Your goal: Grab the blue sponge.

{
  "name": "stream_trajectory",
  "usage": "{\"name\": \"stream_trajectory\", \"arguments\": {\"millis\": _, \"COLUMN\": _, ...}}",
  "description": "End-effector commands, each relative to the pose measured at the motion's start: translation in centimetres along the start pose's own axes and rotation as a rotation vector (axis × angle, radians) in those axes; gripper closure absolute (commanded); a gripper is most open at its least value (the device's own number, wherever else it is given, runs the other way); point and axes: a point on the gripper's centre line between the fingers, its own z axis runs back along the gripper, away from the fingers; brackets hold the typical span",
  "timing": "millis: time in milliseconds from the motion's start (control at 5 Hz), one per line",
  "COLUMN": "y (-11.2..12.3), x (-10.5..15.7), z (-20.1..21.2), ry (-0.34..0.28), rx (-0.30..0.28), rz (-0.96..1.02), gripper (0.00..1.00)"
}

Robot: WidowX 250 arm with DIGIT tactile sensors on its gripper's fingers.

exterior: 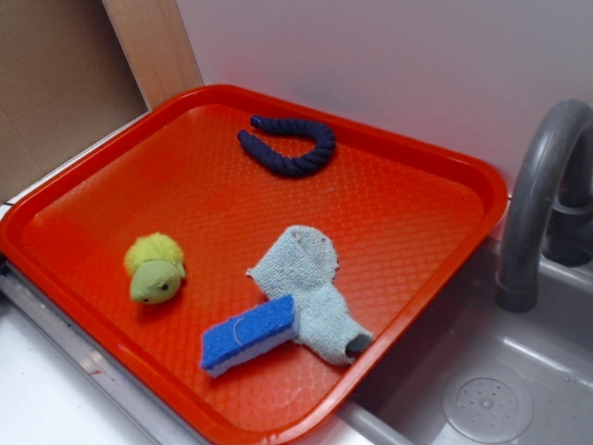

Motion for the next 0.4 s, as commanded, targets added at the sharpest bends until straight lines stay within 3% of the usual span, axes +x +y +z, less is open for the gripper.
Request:
{"name": "stream_trajectory", "arguments": {"millis": 0, "y": 0.0, "x": 0.0, "z": 0.0, "ry": 0.0, "rx": 0.0, "rz": 0.0, "gripper": 0.0}}
{"name": "stream_trajectory", "arguments": {"millis": 200, "y": -2.5, "x": 0.9, "z": -0.4, "ry": -0.078, "rx": 0.01, "rz": -0.048, "gripper": 0.0}}
